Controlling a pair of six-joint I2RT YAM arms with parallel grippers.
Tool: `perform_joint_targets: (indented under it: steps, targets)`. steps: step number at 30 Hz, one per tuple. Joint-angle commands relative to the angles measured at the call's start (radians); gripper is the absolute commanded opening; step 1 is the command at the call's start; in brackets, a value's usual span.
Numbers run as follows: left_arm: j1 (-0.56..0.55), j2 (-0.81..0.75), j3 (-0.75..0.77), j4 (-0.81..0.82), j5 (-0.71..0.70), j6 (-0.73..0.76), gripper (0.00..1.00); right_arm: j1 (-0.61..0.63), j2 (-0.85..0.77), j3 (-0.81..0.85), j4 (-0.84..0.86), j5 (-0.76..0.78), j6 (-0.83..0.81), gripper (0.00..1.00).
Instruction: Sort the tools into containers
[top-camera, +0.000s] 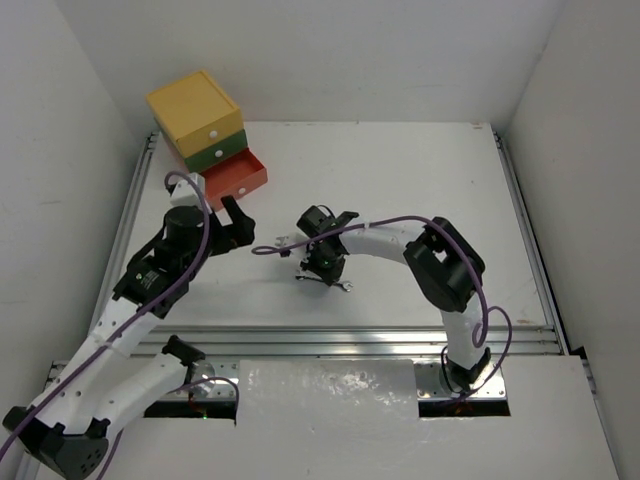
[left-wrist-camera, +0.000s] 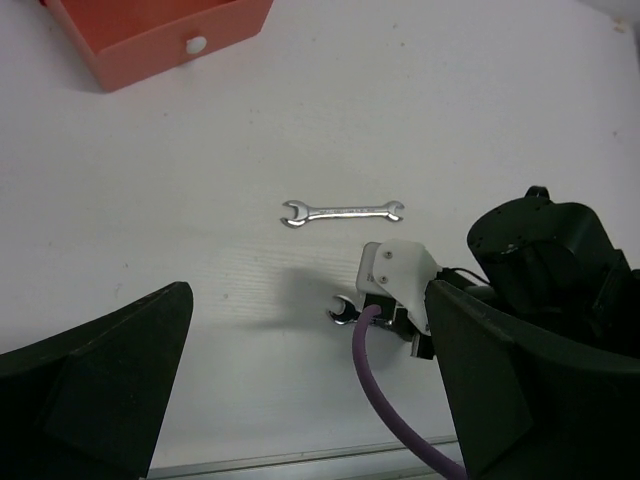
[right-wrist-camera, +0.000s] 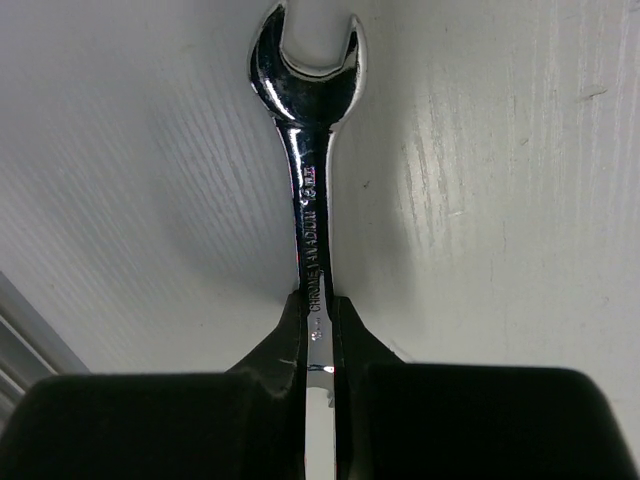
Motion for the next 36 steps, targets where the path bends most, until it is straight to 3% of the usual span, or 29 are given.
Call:
perform_joint_targets:
  steps: [1, 5, 12, 17, 22, 25, 27, 30, 33, 34, 35, 36]
  targets:
    - [0.006, -0.062, -0.042, 0.048, 0.004, -0.078, 1.00, 0.002, -0.036, -0.083, 0.080, -0.068, 0.087, 0.00]
    - [0.006, -0.158, -0.134, 0.099, 0.006, -0.203, 1.00, -0.010, -0.200, -0.154, 0.225, -0.064, 0.275, 0.00]
    - [0.004, -0.280, -0.404, 0.479, 0.228, -0.320, 1.00, -0.023, -0.353, -0.232, 0.331, -0.087, 0.486, 0.00]
    - [0.004, -0.217, -0.547, 0.784, 0.366, -0.443, 1.00, -0.023, -0.465, -0.269, 0.394, -0.144, 0.566, 0.00]
    - [0.003, -0.133, -0.596, 1.004, 0.435, -0.536, 0.98, -0.021, -0.592, -0.347, 0.584, -0.282, 0.673, 0.00]
    - [0.001, -0.067, -0.575, 1.087, 0.474, -0.555, 0.90, -0.018, -0.626, -0.354, 0.621, -0.313, 0.707, 0.00]
    - [-0.002, -0.018, -0.553, 1.086, 0.490, -0.560, 0.78, -0.017, -0.632, -0.337, 0.618, -0.322, 0.714, 0.00]
    - [-0.011, 0.028, -0.536, 1.099, 0.506, -0.563, 0.74, -0.010, -0.631, -0.314, 0.621, -0.347, 0.724, 0.00]
    - [-0.019, 0.062, -0.519, 1.124, 0.526, -0.564, 0.55, -0.003, -0.617, -0.291, 0.622, -0.353, 0.727, 0.00]
    - [-0.025, 0.071, -0.503, 1.122, 0.535, -0.563, 0.40, -0.004, -0.616, -0.291, 0.621, -0.350, 0.730, 0.00]
    - [-0.030, 0.087, -0.495, 1.121, 0.539, -0.561, 0.33, -0.004, -0.616, -0.286, 0.622, -0.342, 0.737, 0.00]
    - [-0.036, 0.093, -0.483, 1.109, 0.540, -0.557, 0.21, -0.004, -0.619, -0.282, 0.622, -0.338, 0.739, 0.00]
